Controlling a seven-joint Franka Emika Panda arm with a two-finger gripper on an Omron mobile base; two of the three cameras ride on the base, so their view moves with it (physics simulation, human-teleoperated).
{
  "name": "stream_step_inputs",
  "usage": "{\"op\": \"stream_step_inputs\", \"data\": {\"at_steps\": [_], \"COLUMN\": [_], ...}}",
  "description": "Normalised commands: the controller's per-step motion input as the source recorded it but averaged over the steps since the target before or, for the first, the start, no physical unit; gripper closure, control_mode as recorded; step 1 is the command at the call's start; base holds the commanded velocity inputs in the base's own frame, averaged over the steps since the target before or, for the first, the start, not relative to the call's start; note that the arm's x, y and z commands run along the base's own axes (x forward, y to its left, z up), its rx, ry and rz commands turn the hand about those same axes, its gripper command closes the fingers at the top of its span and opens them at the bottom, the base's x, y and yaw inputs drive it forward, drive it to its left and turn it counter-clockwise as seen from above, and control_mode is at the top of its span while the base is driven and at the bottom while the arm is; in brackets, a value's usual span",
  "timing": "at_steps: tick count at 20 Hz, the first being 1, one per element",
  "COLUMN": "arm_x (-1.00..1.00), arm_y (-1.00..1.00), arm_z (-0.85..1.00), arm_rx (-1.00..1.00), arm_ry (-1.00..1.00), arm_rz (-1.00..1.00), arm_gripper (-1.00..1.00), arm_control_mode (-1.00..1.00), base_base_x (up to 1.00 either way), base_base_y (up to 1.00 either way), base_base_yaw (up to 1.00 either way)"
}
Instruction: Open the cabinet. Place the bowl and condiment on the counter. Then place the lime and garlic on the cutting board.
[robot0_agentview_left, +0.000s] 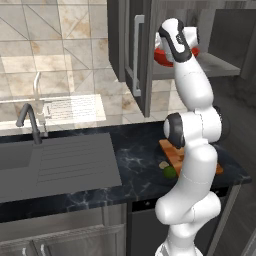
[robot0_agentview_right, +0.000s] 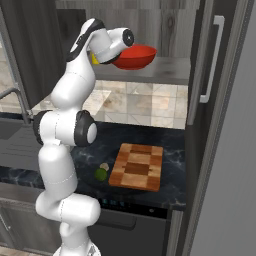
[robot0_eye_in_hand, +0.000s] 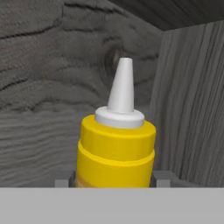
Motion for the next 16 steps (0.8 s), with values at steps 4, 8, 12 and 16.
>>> {"op": "stream_step_inputs", "data": {"at_steps": [4, 8, 12, 16], "arm_x": [0.0, -0.01, -0.2, -0.35], "arm_y": [0.0, 0.06, 0.05, 0.0], "arm_z": [-0.03, 0.0, 0.0, 0.0], "arm_rx": [0.0, 0.0, 0.0, 0.0], "arm_ry": [0.0, 0.0, 0.0, -0.02], "arm_rz": [0.01, 0.0, 0.0, 0.0], "arm_gripper": [1.0, 1.0, 1.0, 1.0], "arm_control_mode": [-1.0, -1.0, -1.0, -1.0], "base_base_x": [0.0, 0.0, 0.0, 0.0], "base_base_y": [0.0, 0.0, 0.0, 0.0], "base_base_yaw": [0.0, 0.0, 0.0, 0.0]}}
